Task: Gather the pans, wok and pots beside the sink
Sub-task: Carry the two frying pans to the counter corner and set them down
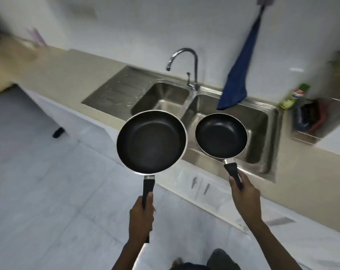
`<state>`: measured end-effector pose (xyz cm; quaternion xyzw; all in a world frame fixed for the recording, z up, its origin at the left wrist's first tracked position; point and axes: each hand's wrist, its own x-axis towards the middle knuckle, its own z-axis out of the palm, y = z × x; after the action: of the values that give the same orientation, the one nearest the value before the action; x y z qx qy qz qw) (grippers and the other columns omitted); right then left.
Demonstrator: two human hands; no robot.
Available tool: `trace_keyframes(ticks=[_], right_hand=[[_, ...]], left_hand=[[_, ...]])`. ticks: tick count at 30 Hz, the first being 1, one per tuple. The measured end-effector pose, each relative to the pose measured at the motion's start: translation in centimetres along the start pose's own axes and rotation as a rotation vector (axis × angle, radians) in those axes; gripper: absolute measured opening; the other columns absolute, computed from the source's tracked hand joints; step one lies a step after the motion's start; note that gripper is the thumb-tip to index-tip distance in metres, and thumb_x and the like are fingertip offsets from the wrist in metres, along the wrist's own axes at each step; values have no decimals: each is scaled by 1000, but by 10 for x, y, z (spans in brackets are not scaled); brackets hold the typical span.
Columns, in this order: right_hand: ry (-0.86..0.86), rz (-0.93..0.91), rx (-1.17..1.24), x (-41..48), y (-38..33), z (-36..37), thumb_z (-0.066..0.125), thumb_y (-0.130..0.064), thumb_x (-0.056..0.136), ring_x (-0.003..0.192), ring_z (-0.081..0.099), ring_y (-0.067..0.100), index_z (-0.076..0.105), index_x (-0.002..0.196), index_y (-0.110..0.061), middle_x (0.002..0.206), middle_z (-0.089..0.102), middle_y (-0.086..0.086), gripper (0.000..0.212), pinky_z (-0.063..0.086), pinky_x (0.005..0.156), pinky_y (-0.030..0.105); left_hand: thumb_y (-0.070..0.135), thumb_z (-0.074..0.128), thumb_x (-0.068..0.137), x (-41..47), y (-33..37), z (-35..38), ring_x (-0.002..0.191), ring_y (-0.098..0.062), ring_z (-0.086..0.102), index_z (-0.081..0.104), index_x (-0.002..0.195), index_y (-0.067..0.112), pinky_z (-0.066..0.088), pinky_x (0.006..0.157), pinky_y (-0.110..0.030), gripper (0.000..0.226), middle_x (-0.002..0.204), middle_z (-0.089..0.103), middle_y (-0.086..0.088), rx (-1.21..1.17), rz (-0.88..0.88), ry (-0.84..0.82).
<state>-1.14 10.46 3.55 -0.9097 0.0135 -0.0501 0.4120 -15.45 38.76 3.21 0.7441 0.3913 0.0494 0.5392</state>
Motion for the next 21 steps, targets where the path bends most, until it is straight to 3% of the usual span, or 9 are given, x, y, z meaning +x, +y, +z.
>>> trace_keyframes(ticks=[2,5,6,8,10,14,18,21], right_hand=[[-49,-77,11,7,-35,36,60,-34,96,67,63,18,60,133,-11,87,74,4,44,44,63,26],[-135,-153,44,24,-92,95,59,-36,96,60,59,4,61,131,-13,79,69,-2,42,41,55,6],[-169,-162,55,31,-110,115,59,-36,97,62,63,8,61,131,-15,79,69,-2,40,42,55,9],[-226,-190,80,45,-143,153,59,-35,97,77,69,25,60,132,-18,88,73,2,38,50,65,29],[-279,-221,108,60,-176,194,59,-32,97,89,69,29,59,135,-20,99,75,4,39,53,75,38],[-319,-283,98,93,-239,277,62,-30,96,95,70,29,59,134,-22,105,76,4,39,48,75,31],[-393,-282,113,128,-303,360,61,-30,96,102,70,31,59,134,-19,110,75,7,39,55,85,42],[-423,-294,129,153,-358,422,60,-30,98,101,69,31,59,135,-18,109,75,8,39,55,83,40]], left_hand=[[61,49,94,23,-3,-37,40,-6,50,56,78,10,45,39,-24,54,55,54,2,-19,-16,63],[61,48,95,60,-8,-91,39,-5,49,56,78,10,44,38,-22,54,56,55,1,-43,-43,168],[61,48,95,74,-9,-108,39,-5,50,56,78,11,43,37,-22,53,56,55,1,-49,-51,201],[60,48,96,100,-11,-137,39,-5,50,56,77,12,43,38,-21,51,57,55,2,-71,-65,255],[58,49,97,130,-15,-167,41,-7,50,57,78,12,43,39,-21,50,57,55,2,-111,-92,303],[58,50,97,200,-21,-226,41,-10,47,56,82,4,44,39,-25,57,56,52,0,-159,-134,380],[60,51,95,272,-23,-284,40,-10,43,53,78,5,42,39,-26,57,53,47,2,-170,-171,437],[61,51,95,326,-16,-328,41,-10,42,53,77,6,43,40,-26,58,53,46,3,-175,-189,458]])
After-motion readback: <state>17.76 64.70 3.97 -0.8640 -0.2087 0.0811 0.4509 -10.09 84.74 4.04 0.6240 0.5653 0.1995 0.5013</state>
